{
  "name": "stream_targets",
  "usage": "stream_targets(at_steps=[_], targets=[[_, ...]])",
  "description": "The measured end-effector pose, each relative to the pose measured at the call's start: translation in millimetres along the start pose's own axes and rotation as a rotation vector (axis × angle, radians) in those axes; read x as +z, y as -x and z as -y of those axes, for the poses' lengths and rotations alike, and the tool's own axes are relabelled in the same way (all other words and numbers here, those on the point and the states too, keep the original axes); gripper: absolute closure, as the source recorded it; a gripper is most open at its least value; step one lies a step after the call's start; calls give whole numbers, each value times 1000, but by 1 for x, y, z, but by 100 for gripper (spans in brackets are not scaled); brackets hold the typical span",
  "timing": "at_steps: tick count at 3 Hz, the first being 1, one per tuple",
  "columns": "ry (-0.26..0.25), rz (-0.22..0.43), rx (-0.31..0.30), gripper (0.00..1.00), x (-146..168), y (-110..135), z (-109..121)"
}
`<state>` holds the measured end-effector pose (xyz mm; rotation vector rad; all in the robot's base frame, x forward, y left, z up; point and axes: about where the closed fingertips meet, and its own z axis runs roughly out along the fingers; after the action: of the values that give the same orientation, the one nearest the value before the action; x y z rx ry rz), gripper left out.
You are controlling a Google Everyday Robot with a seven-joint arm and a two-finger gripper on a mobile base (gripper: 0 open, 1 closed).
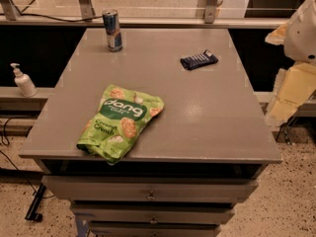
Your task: Move rxbar blueberry near green rice chip bag
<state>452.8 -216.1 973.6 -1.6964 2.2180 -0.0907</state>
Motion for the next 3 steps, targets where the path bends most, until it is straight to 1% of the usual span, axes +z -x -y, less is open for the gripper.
stream_targets(at_steps=[1,2,3], targets=[[-17,70,47,0,26,9,36],[-12,160,129,0,61,16,79],[25,256,240,0,105,20,119]])
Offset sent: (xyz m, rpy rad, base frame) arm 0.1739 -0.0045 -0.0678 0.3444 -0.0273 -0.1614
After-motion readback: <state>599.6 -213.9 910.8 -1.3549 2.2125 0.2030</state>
